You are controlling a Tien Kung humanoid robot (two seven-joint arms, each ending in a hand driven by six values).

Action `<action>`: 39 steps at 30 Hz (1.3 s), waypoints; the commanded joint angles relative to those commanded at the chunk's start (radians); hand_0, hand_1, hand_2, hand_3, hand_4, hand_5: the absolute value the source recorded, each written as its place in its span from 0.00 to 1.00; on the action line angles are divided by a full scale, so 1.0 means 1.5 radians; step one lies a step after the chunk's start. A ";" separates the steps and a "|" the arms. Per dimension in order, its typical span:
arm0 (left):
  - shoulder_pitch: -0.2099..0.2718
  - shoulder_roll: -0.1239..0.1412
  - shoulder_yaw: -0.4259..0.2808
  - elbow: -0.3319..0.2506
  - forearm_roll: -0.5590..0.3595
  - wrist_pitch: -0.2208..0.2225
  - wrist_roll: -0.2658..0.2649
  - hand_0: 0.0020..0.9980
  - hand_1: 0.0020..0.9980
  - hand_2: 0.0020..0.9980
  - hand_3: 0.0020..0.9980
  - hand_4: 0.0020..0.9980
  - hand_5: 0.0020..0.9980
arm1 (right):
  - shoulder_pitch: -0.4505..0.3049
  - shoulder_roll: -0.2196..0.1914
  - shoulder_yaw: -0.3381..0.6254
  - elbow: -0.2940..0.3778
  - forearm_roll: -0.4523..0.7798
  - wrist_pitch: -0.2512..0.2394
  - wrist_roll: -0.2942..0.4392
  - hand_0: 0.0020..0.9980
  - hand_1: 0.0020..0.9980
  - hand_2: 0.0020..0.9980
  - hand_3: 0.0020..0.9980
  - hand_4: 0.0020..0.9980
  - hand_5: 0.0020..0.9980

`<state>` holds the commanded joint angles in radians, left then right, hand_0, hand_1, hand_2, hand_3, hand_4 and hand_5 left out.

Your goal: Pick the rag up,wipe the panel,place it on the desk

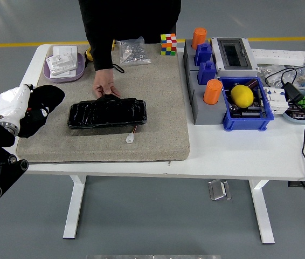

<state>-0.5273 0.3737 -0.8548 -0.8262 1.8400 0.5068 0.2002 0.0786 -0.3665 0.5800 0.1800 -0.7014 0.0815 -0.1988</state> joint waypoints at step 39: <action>0.015 -0.003 0.026 0.028 -0.114 -0.049 -0.026 0.45 0.78 0.83 0.81 0.96 0.44 | -0.002 0.002 -0.003 0.000 -0.002 -0.002 0.000 0.72 0.56 0.67 0.58 1.00 0.42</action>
<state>-0.5052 0.3698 -0.8157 -0.7844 1.6690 0.4327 0.1618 0.0758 -0.3637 0.5751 0.1800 -0.7049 0.0787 -0.1994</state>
